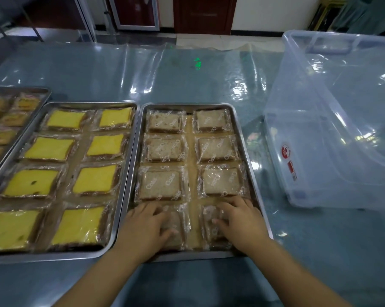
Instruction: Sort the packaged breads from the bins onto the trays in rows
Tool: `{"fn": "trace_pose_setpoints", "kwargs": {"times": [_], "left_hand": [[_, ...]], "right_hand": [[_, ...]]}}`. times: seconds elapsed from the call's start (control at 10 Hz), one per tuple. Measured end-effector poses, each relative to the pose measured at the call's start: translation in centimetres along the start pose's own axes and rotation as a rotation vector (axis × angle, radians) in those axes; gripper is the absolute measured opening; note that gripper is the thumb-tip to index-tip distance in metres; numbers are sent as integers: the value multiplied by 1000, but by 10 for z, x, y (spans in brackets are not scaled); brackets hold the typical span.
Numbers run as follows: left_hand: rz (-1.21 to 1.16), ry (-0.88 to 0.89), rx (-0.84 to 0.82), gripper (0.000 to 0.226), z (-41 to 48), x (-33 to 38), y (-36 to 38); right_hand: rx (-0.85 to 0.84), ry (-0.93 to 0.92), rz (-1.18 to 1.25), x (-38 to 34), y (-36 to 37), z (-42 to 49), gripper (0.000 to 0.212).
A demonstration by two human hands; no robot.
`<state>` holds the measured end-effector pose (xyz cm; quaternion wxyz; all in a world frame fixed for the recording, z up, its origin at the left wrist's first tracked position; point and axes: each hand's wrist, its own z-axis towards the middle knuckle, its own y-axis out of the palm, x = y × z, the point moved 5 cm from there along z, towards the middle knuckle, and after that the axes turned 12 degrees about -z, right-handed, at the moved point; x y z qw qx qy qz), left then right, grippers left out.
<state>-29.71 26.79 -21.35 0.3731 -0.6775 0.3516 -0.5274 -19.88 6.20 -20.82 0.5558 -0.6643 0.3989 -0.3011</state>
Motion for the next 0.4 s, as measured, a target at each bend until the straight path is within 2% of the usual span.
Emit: {"fn": "trace_pose_setpoints", "kwargs": {"times": [0.2,0.4], "left_hand": [[40,32,-72,51,-4,-1,6],[-2,94,-74,46,-8,-4,-5]], "right_hand": [[-44,-11,21,-1,5,-5,44],[-12,11,6,-7,-6,-4,39]]}}
